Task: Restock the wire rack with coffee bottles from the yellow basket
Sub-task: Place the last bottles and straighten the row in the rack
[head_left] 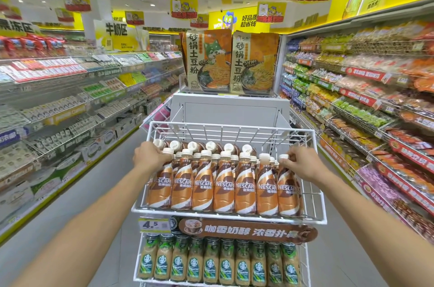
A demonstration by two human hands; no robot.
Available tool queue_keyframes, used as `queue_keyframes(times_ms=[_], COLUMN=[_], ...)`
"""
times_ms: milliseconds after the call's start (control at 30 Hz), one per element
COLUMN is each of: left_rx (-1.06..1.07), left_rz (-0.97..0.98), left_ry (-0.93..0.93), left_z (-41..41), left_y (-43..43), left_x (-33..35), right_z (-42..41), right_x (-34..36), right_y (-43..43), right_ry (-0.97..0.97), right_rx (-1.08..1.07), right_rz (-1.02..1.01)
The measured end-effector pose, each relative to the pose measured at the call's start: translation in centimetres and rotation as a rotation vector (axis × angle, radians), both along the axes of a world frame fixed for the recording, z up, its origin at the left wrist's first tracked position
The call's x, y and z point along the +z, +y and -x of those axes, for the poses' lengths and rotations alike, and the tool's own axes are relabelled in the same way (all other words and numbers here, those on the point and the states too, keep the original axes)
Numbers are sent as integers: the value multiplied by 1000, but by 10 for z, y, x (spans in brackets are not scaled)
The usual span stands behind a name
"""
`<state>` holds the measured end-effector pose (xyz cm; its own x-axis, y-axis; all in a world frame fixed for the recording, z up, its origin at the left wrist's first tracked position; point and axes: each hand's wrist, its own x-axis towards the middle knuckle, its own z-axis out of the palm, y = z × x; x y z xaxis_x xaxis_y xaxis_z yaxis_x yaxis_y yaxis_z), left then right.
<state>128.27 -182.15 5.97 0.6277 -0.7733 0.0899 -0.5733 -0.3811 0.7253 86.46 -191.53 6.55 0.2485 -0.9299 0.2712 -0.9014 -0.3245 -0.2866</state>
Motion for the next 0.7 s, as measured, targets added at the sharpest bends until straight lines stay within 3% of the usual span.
queue_keyframes(times_ms=[467,567,700], left_rx=[-38,-46,-149], left_rz=[-24,-6,116], left_ry=[63,-67,-472], left_z=[-6,-7,-4], left_y=[-8,-9,1], left_x=[-4,-4,8], right_z=[-6,-7,-12], right_x=[3,4,16], right_y=[8,13,31], right_ry=[-56,-54,80], right_rx=[-70,-85,-112], right_rz=[-17,-35,7])
